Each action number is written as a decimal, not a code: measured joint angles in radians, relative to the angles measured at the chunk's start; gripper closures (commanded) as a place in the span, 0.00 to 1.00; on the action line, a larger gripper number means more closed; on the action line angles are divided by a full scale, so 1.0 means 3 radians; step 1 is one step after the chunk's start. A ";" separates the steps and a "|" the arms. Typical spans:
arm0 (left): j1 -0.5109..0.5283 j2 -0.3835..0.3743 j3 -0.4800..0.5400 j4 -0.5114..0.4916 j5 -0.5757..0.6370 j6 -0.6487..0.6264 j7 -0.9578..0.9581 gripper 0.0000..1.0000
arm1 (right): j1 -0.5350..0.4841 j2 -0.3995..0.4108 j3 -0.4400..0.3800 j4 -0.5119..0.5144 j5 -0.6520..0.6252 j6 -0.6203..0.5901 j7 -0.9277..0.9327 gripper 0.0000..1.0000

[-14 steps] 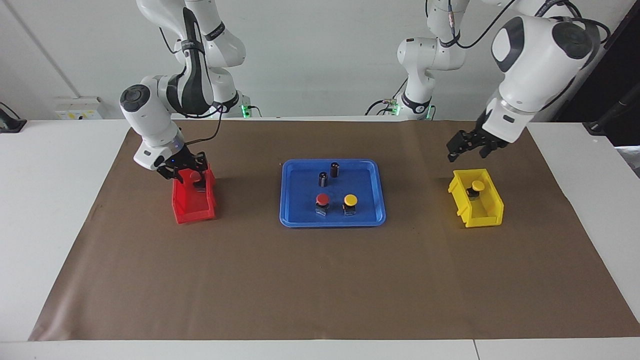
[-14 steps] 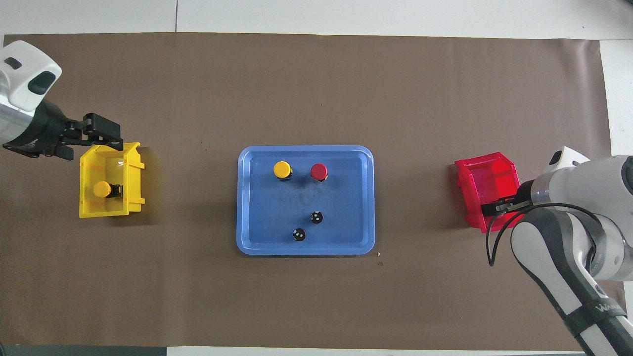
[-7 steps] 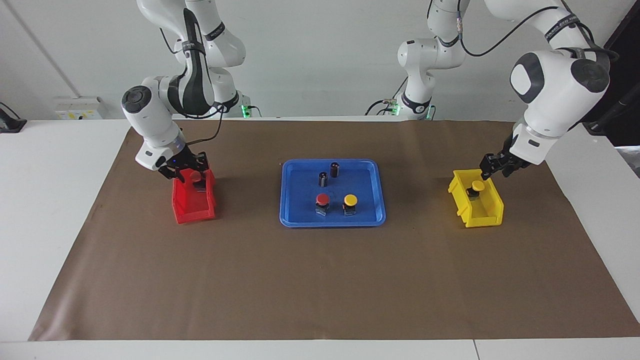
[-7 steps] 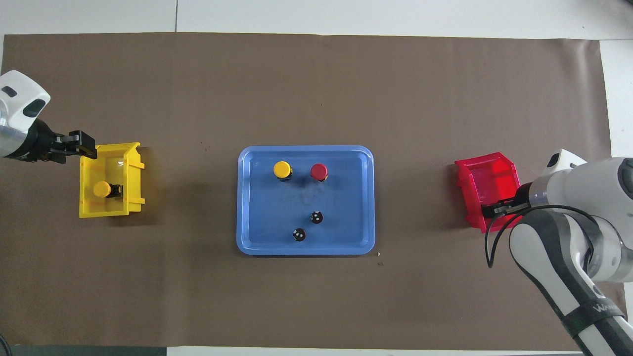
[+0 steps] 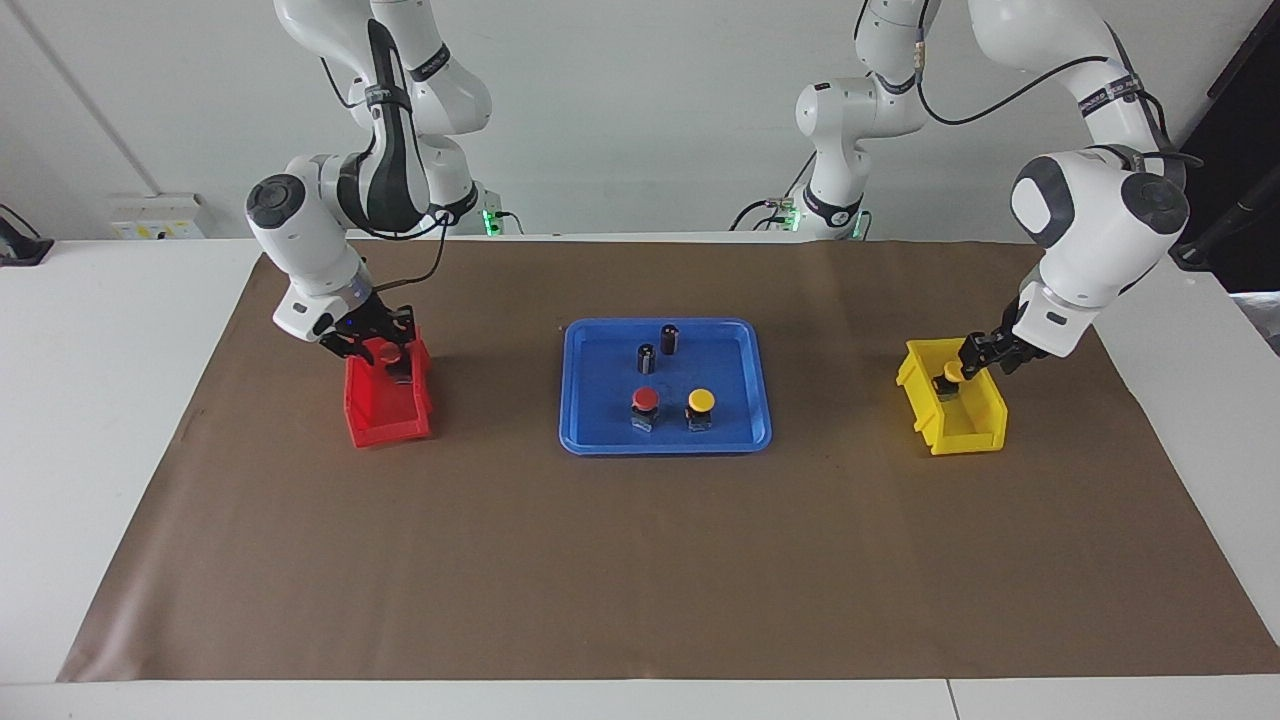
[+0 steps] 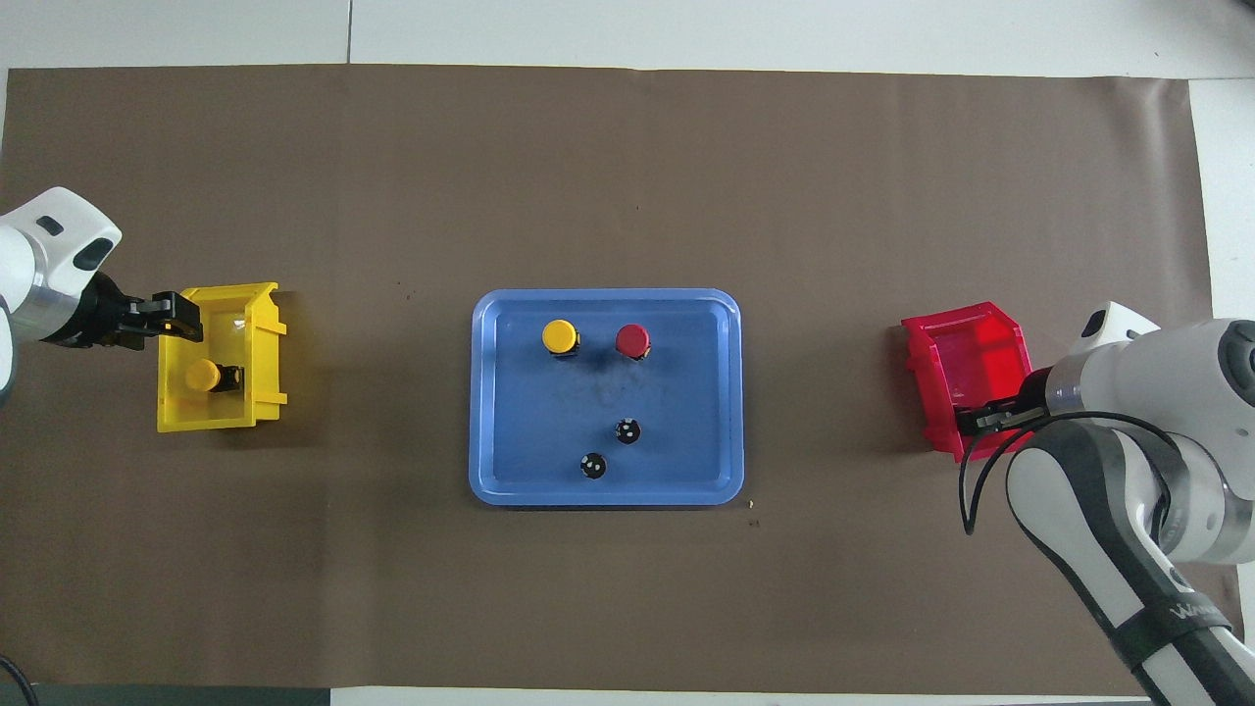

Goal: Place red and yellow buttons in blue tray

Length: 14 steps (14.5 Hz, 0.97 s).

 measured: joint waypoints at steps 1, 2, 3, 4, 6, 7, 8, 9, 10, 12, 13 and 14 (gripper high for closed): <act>0.0000 0.0000 -0.0003 -0.0065 0.0000 0.0019 0.0007 0.31 | 0.0000 0.0000 0.0000 -0.0002 0.0000 0.0003 0.0000 0.68; 0.0000 0.0000 -0.0005 -0.0120 0.0000 0.0042 0.0011 0.31 | 0.0000 -0.0001 0.0001 -0.0002 0.0000 0.0005 0.0000 0.75; 0.0000 -0.0003 -0.0006 -0.0161 0.0000 0.0053 0.0013 0.31 | 0.0002 -0.0001 0.0002 -0.0002 0.0000 0.0006 0.0000 0.77; 0.0000 -0.0008 -0.0006 -0.0193 0.0000 0.0056 0.0014 0.31 | 0.0005 -0.0002 0.0003 0.0005 0.0000 0.0006 0.0001 0.78; 0.0000 -0.0027 -0.0006 -0.0247 0.0000 0.0077 0.0017 0.32 | 0.0007 -0.0001 0.0006 0.0083 0.0000 -0.0047 0.0001 0.78; 0.0000 -0.0038 -0.0006 -0.0276 0.0000 0.0107 0.0017 0.32 | 0.0007 0.0005 0.0006 0.0185 0.0000 -0.0177 0.0001 0.77; 0.0000 -0.0047 -0.0008 -0.0305 0.0000 0.0132 0.0017 0.32 | 0.0009 0.0020 0.0009 0.0344 0.0000 -0.0375 0.0006 0.77; 0.0000 -0.0052 -0.0009 -0.0331 0.0000 0.0155 0.0017 0.32 | 0.0021 0.0051 0.0014 0.0566 0.0000 -0.0621 0.0040 0.77; 0.0000 -0.0052 -0.0008 -0.0353 0.0000 0.0186 0.0017 0.32 | 0.0056 0.0105 0.0025 0.0833 0.0000 -0.0883 0.0135 0.77; 0.0000 -0.0052 -0.0008 -0.0393 0.0000 0.0243 0.0017 0.34 | 0.0280 0.0270 0.0040 0.1399 0.0002 -0.1293 0.0549 0.77; 0.0000 -0.0052 -0.0008 -0.0412 0.0000 0.0255 0.0017 0.35 | 0.0487 0.0379 0.0048 0.1656 0.0012 -0.1364 0.0905 0.78; 0.0000 -0.0052 -0.0009 -0.0427 0.0000 0.0269 0.0017 0.35 | 0.0720 0.0480 0.0059 0.1820 0.0018 -0.1309 0.1297 0.78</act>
